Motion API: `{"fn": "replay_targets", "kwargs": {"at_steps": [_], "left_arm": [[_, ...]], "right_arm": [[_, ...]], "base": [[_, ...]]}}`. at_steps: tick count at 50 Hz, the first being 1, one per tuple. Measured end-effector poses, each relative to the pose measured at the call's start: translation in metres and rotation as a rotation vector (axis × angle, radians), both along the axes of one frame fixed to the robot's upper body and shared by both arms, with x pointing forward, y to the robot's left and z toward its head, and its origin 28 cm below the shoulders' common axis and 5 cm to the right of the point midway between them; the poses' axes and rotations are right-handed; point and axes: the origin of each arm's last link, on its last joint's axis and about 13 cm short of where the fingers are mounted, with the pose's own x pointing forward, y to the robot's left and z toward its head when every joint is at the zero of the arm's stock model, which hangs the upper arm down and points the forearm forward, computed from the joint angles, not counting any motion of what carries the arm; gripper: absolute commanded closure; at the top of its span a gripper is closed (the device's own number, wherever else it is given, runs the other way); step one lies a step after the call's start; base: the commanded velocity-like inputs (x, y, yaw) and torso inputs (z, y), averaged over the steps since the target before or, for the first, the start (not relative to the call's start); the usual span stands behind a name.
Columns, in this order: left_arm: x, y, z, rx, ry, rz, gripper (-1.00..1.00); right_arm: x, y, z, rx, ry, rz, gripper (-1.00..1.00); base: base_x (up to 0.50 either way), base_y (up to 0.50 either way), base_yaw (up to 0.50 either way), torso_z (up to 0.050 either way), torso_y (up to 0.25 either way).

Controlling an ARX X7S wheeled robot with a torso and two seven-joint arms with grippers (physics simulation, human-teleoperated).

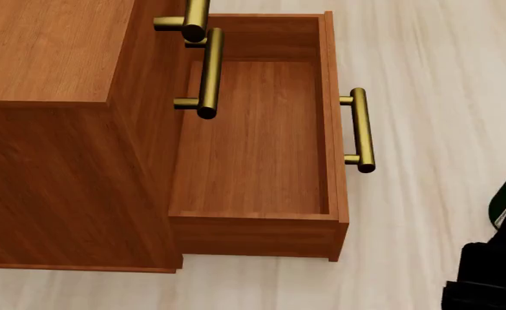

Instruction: Put the bowl in the bottom drawer of the cabinet.

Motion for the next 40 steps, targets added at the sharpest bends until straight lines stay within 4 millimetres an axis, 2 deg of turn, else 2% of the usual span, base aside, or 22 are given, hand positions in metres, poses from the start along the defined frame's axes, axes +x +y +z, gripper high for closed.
{"fn": "replay_targets", "kwargs": {"at_steps": [19,40], "left_arm": [[0.001,0.000,-0.001,-0.001,0.001,-0.004,-1.00],[0.001,0.001,-0.002,-0.002,0.001,-0.005,-1.00]], "right_arm": [[-0.007,-0.023,0.002,0.037,0.040,-0.086,-1.00],[-0.011,-0.045,-0.006,0.075,0.090,-0.161,-1.00]], "base": [[0.00,0.00,0.00,0.000,0.000],[0.00,0.00,0.00,0.000,0.000]]}}
